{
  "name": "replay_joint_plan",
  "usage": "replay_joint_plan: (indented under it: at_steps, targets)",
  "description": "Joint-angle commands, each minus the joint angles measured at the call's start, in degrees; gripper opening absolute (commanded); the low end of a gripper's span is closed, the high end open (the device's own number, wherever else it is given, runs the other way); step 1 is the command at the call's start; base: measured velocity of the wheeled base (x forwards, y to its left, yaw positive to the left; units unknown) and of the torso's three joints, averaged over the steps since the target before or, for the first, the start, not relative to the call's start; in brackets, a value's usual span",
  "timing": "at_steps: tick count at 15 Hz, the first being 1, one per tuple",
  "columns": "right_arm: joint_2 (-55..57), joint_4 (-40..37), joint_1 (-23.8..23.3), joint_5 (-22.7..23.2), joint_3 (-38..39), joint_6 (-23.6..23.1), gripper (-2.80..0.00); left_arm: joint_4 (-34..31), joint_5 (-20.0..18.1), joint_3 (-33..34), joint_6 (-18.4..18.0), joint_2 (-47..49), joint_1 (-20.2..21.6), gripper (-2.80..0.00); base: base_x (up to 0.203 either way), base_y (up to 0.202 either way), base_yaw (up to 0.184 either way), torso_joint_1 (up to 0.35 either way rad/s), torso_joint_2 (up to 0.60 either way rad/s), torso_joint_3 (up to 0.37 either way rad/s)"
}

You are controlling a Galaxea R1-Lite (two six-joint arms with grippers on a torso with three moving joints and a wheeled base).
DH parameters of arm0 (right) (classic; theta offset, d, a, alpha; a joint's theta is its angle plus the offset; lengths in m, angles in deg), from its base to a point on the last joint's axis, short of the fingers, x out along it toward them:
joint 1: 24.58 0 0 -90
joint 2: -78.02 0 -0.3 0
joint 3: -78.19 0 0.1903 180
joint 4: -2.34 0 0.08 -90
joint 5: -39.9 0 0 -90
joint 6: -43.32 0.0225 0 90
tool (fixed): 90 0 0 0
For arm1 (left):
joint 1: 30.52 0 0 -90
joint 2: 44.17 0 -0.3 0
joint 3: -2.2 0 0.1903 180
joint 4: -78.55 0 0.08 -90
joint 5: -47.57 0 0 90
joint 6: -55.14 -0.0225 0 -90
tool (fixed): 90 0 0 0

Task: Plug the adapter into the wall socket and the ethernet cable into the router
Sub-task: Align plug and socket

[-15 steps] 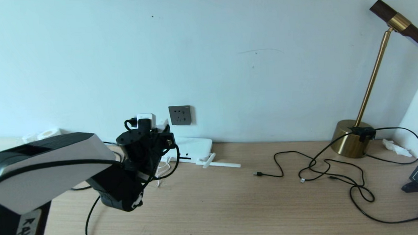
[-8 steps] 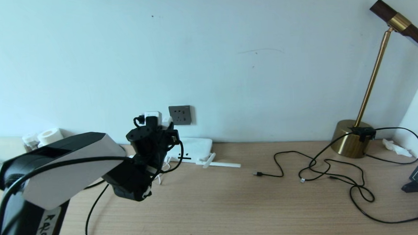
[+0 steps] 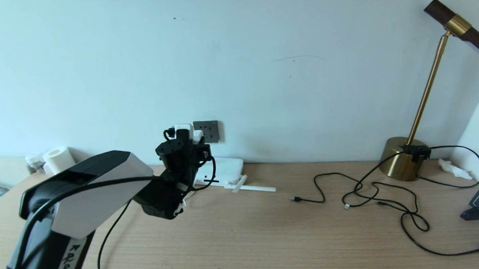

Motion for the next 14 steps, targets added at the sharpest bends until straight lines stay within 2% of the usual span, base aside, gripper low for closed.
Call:
replay_joint_plan:
  at_steps: [1, 14]
  targets:
    - [0.06, 0.03, 0.02, 0.01, 0.62, 0.0, -2.8, -0.2, 0.13, -1.47, -0.05, 0.87, 0.01, -2.8, 0.0, 0.0, 0.0, 0.0, 0.0, 0.0]
    - [-0.01, 0.03, 0.02, 0.01, 0.62, 0.0, -2.8, -3.61, 0.02, -7.85, -0.05, 3.52, 0.34, -2.8, 0.0, 0.0, 0.0, 0.0, 0.0, 0.0]
